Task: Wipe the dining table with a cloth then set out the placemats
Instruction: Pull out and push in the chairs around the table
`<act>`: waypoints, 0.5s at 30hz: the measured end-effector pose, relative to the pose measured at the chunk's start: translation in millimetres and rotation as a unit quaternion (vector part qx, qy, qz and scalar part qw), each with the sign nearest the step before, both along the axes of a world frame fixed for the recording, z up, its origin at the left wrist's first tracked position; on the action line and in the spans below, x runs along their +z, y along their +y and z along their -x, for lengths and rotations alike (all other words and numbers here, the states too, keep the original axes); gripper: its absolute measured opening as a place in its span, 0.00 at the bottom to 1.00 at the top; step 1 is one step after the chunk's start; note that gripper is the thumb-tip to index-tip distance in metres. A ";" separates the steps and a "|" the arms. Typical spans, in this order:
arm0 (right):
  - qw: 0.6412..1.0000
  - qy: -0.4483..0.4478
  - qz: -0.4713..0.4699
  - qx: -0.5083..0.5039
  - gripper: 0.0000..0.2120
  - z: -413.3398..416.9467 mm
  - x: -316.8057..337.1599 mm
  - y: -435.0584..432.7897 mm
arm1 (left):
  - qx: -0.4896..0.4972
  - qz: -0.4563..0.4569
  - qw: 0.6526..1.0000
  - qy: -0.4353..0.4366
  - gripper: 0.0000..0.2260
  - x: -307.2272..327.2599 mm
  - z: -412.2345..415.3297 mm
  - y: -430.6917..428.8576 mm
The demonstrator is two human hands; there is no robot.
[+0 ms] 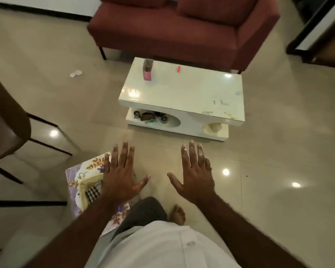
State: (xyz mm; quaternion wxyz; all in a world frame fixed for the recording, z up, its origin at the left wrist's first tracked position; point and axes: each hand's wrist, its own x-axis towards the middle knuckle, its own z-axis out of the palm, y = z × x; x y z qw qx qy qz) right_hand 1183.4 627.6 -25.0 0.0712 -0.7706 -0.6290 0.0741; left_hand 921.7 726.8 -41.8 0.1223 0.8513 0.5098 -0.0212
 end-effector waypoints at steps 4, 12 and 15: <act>0.999 0.005 -0.007 0.042 0.50 -18.4 -1.1 70.8 | 0.057 0.000 0.998 0.000 0.57 0.7 -14.5 39.0; 0.989 -0.018 -0.002 0.147 0.52 -15.2 -10.0 243.4 | 0.148 0.012 0.989 -0.018 0.55 -26.3 -0.2 160.0; 0.985 -0.026 0.023 0.171 0.51 -5.8 -5.0 308.2 | 0.178 0.035 0.983 -0.017 0.54 -24.5 14.4 205.2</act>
